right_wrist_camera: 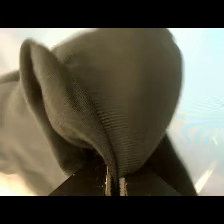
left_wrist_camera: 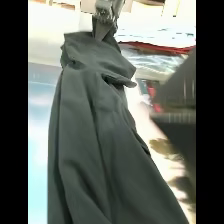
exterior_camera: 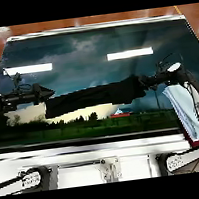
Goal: Fold the shirts.
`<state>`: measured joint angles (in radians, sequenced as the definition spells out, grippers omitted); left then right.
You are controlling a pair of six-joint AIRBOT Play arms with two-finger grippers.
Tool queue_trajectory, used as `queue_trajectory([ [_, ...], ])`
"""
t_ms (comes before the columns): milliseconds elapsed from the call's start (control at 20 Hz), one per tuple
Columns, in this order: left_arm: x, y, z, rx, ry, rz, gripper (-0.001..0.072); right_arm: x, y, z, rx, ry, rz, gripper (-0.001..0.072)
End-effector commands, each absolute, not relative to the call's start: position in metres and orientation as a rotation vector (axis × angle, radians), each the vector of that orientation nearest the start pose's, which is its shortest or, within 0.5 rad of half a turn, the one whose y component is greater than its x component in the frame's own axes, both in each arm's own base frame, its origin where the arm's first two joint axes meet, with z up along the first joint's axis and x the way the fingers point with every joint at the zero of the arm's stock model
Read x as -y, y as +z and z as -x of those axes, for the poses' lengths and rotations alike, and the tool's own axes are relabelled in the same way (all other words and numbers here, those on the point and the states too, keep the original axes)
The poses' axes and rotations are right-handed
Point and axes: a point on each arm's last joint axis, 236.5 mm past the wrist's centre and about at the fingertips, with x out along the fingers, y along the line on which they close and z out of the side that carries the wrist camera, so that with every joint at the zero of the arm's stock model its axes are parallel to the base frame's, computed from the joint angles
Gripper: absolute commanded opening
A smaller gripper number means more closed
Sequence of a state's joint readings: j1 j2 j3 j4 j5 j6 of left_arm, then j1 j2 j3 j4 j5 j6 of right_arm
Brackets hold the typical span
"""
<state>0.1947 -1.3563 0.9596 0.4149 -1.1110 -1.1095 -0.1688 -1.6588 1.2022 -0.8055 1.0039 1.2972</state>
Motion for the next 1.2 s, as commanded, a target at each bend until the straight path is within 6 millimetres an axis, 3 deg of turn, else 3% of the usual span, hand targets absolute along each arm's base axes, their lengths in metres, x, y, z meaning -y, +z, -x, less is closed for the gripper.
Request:
queue_trajectory([
  [0,0.158,0.026,-0.42,-1.023,-0.54,0.841,0.0046,-0.062,-0.016,-0.452,-1.165,0.286,-0.676,0.0055],
  [200,0.229,0.002,-0.426,-0.988,-0.525,0.725,0.0039,-0.077,0.04,-0.422,-1.164,0.355,-0.67,0.0055],
  [350,0.274,-0.004,-0.424,-0.945,-0.51,0.716,0.0038,-0.087,0.075,-0.397,-1.172,0.383,-0.681,0.0055],
  [650,0.342,-0.024,-0.391,-1.006,-0.588,0.668,0.0038,-0.099,0.142,-0.345,-1.134,0.4,-0.679,0.0055],
  [850,0.387,-0.028,-0.373,-1.055,-0.653,0.697,0.0038,-0.104,0.171,-0.31,-1.118,0.41,-0.654,0.0055],
  [1050,0.44,-0.042,-0.325,-1.252,-0.761,0.845,0.0038,-0.099,0.182,-0.298,-1.084,0.357,-0.644,0.0055],
  [1150,0.457,-0.057,-0.309,-1.342,-0.767,0.931,0.0037,-0.099,0.185,-0.296,-1.077,0.354,-0.648,0.0055],
])
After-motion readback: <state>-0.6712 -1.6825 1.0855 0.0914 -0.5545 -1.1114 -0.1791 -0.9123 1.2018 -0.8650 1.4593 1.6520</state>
